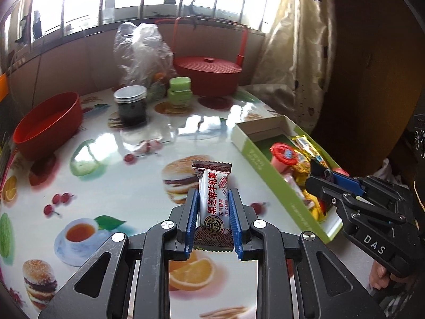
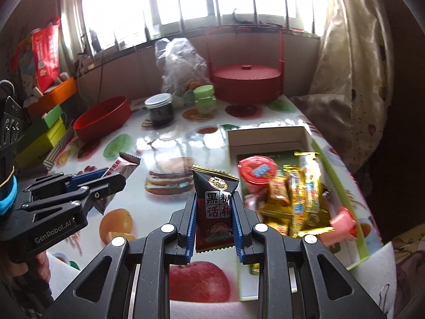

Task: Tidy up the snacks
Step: 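Carry the sesame bar with the left tool while the right tool carries the triangular packet into the box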

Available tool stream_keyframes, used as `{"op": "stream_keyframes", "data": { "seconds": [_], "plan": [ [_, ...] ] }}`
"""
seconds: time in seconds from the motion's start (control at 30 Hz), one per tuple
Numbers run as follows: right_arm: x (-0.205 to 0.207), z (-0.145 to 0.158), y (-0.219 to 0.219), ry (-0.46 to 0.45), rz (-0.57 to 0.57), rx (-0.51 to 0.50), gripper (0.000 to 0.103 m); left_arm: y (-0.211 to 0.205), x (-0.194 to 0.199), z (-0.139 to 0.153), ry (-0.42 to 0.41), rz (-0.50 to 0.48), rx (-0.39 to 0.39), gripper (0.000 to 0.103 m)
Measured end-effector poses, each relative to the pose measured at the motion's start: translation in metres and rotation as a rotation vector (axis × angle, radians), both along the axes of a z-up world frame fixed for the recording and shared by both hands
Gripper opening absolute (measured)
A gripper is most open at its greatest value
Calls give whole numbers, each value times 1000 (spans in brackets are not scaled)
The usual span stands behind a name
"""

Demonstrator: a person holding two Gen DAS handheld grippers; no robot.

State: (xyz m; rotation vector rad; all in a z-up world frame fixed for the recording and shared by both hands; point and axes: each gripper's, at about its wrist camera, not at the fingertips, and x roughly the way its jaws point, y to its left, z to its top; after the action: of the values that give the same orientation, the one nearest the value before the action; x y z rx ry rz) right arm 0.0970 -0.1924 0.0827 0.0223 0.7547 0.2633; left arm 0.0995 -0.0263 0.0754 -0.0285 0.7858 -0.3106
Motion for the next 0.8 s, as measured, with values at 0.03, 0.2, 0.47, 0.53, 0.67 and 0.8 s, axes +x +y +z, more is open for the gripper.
{"op": "stream_keyframes", "data": {
  "seconds": [0.03, 0.2, 0.47, 0.53, 0.67, 0.8],
  "plan": [
    [-1, 0, -4, 0, -10, -2, 23, -5, -1, 0, 0, -10, 0, 24],
    [-7, 2, -22, -7, -46, -2, 23, -24, -3, 2, 2, -52, 3, 24],
    [-14, 3, -48, -12, -97, -1, 23, -52, -5, 3, 4, -112, 14, 24],
    [-15, 3, -54, -12, -109, 1, 23, -58, -5, 3, 4, -125, 16, 24],
    [-17, 3, -64, -13, -130, 1, 23, -70, -5, 3, 7, -152, 18, 24],
    [-19, 2, -75, -9, -153, -2, 23, -80, -3, 2, 11, -175, 18, 24]
  ]
}}
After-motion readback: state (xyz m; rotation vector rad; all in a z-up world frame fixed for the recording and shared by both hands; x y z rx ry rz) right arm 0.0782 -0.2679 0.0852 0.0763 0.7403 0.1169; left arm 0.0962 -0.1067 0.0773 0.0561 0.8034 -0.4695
